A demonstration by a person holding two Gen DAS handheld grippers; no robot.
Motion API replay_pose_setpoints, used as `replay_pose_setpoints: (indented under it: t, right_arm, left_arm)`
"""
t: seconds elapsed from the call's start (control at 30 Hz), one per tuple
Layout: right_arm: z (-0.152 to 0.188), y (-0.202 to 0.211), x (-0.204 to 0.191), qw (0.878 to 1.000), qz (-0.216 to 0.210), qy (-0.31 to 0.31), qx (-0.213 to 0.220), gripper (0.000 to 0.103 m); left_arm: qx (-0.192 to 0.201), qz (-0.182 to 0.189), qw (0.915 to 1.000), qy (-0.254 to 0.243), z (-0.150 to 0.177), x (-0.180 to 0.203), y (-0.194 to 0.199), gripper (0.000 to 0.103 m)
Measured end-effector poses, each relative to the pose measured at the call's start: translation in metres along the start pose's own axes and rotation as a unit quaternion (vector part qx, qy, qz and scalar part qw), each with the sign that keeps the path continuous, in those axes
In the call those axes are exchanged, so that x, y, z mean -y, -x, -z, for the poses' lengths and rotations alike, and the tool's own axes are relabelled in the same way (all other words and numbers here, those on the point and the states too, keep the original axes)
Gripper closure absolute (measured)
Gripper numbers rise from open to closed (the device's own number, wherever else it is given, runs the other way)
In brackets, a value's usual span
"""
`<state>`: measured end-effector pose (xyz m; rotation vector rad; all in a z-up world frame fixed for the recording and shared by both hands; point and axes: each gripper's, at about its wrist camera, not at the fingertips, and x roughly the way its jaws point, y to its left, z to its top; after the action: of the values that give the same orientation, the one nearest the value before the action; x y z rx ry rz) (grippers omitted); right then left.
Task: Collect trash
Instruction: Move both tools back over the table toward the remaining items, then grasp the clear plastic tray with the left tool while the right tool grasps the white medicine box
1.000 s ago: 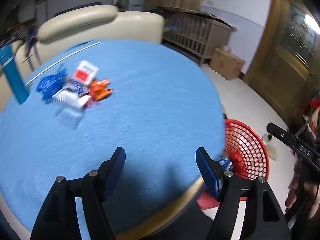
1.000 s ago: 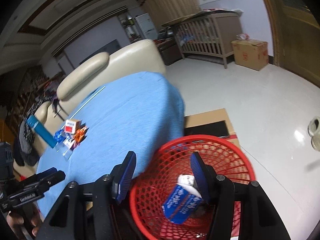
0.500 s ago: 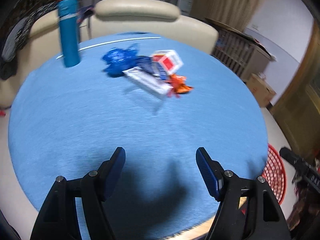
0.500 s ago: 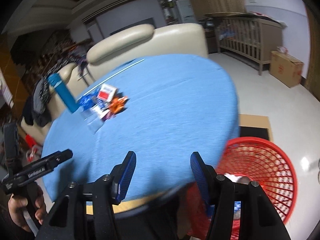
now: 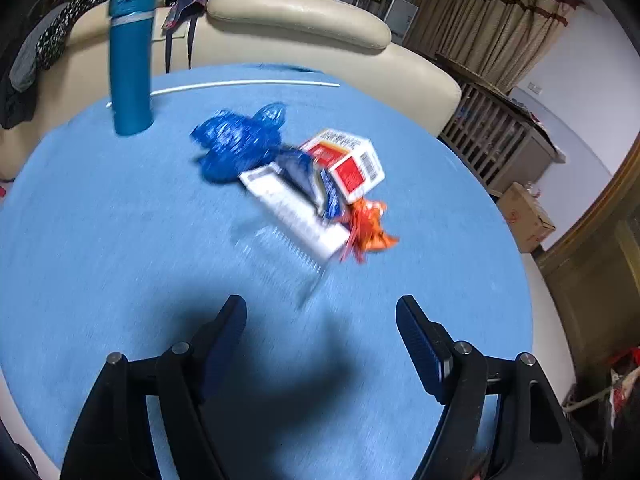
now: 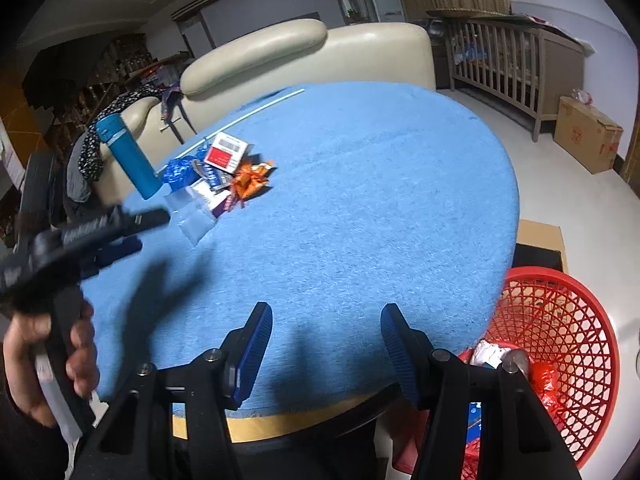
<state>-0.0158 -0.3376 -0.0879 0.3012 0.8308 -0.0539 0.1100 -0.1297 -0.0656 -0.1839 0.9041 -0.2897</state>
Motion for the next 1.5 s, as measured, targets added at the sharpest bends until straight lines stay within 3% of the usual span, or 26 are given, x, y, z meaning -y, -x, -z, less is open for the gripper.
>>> replay_pose_setpoints:
  t: [0.1,0.2,0.43,0.6,0.73,0.93,0.97,1.03,1.1,1.13,1.5]
  right_arm:
    - [-0.001,-0.003,0.007,1.000,0.003,-0.011,-0.004,0.043]
    - [-0.003,-0.004,0.013,1.000,0.002,-0.016,-0.002,0.043]
    - [-0.008,-0.020,0.018,0.999,-0.017,-0.033,-0.003,0.043]
    - [-0.012,-0.035,0.005,0.999,-0.035,-0.023,-0.011,0.043]
    - [-0.014,-0.034,0.002,0.999,-0.036,-0.019,-0.008,0.043]
    - [-0.019,-0.034,0.008,0.999,-0.025,-0.025,-0.009,0.043]
    - [-0.020,-0.035,0.009,0.999,-0.023,-0.025,-0.009,0.043]
    - [-0.025,-0.038,0.007,0.999,-0.023,-0.021,-0.010,0.043]
    - [-0.031,-0.041,0.002,1.000,-0.023,-0.013,-0.011,0.043]
    - [-0.034,-0.044,0.000,1.000,-0.024,-0.009,-0.012,0.043]
    - [-0.092,-0.108,-0.083,0.995,-0.073,0.069,-0.021,0.043]
  left_arm:
    - [-0.008,-0.050,0.9985,-0.019,-0.010,0.009,-0.023,0.025]
    - [-0.023,-0.088,0.9957,-0.014,-0.010,-0.009,-0.035,0.025]
    - [0.007,-0.161,0.9863,0.036,0.005,-0.087,0.004,0.025]
    - [0.016,-0.139,0.9895,0.036,0.000,-0.083,0.010,0.025]
    - [0.012,-0.113,0.9932,-0.027,-0.005,-0.041,-0.004,0.023]
    - [-0.001,-0.138,0.9853,-0.101,-0.012,-0.009,-0.039,0.018]
    - [-0.003,-0.133,0.9863,-0.097,-0.013,-0.012,-0.043,0.026]
    - [-0.020,-0.106,0.9911,-0.078,-0.014,-0.022,-0.048,0.063]
    - [-0.020,-0.100,0.9923,-0.070,-0.013,-0.033,-0.047,0.077]
    - [-0.025,-0.105,0.9916,-0.072,-0.012,-0.037,-0.046,0.099]
    - [-0.032,-0.056,0.9971,-0.041,0.009,-0.088,-0.020,0.099]
